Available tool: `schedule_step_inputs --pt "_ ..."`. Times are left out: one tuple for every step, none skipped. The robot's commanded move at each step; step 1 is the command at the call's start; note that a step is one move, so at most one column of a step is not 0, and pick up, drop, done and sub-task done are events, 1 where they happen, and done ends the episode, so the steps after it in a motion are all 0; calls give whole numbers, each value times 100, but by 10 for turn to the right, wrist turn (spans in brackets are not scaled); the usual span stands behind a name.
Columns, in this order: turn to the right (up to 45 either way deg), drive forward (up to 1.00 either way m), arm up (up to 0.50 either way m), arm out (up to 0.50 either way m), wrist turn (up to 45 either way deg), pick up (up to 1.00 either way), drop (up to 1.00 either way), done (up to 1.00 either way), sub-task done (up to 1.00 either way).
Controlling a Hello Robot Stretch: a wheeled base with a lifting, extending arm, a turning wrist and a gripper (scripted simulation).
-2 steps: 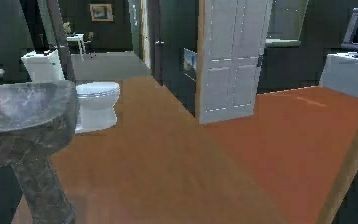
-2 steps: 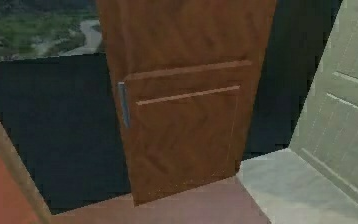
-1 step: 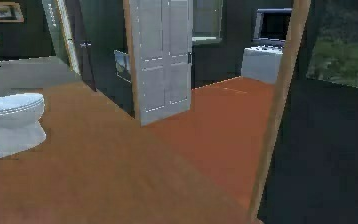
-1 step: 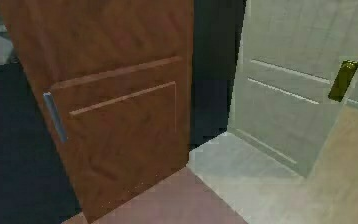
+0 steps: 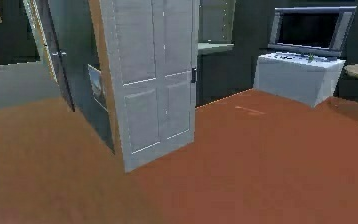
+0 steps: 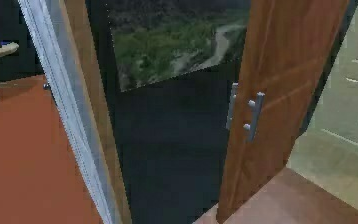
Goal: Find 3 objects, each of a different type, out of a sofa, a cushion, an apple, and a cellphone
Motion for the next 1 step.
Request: schedule_step_inputs --pt "0 40 0 0 0 0 0 0 0"
